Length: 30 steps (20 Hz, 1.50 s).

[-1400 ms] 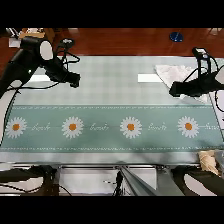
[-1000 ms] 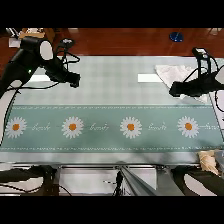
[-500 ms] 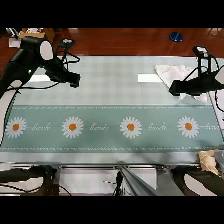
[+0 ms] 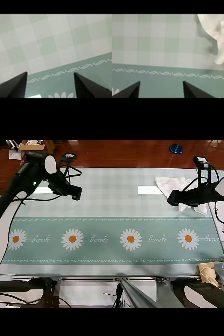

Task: Fold the shirts.

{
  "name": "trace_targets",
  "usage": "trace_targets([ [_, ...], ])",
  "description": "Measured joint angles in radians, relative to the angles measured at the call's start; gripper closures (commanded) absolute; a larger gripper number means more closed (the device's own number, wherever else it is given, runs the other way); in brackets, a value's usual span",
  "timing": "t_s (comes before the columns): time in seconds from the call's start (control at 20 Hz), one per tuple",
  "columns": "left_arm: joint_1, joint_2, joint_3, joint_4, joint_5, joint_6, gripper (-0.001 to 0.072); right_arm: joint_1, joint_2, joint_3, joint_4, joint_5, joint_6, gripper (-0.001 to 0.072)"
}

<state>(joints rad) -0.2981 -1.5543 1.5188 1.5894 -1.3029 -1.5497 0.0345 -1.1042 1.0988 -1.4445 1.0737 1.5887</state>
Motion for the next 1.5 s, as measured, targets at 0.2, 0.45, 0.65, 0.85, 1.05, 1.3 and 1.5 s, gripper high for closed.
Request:
trace_targets([
  [0.2, 0.001, -0.016, 0.000, 0.000, -0.002, 0.000, -0.0010, -0.003, 0.000, 0.000, -0.183, -0.124, 0.013, 0.0129],
  [0.45, 0.003, 0.016, 0.000, 0.000, -0.006, 0.001, -0.0010, -0.103, -0.050, 0.001, -0.541, -0.332, 0.316, 0.0120],
  [0.65, 0.003, 0.068, 0.001, 0.000, -0.021, 0.003, -0.0010, -0.224, -0.171, 0.001, -0.589, -0.400, 0.439, 0.0111],
  [0.85, 0.003, 0.117, 0.001, 0.000, -0.058, 0.004, -0.0010, -0.291, -0.303, 0.001, -0.535, -0.481, 0.478, 0.0111],
  [1.05, 0.003, 0.142, 0.001, 0.000, -0.086, 0.004, -0.0010, -0.315, -0.426, 0.034, -0.489, -0.550, 0.492, 0.0133],
  [1.3, 0.003, 0.150, 0.001, 0.000, -0.116, 0.004, -0.0010, -0.322, -0.530, 0.114, -0.449, -0.573, 0.499, 0.0686],
  [1.5, 0.003, 0.176, 0.001, 0.000, -0.129, 0.003, -0.0009, -0.323, -0.486, 0.190, -0.391, -0.546, 0.446, 0.0688],
])
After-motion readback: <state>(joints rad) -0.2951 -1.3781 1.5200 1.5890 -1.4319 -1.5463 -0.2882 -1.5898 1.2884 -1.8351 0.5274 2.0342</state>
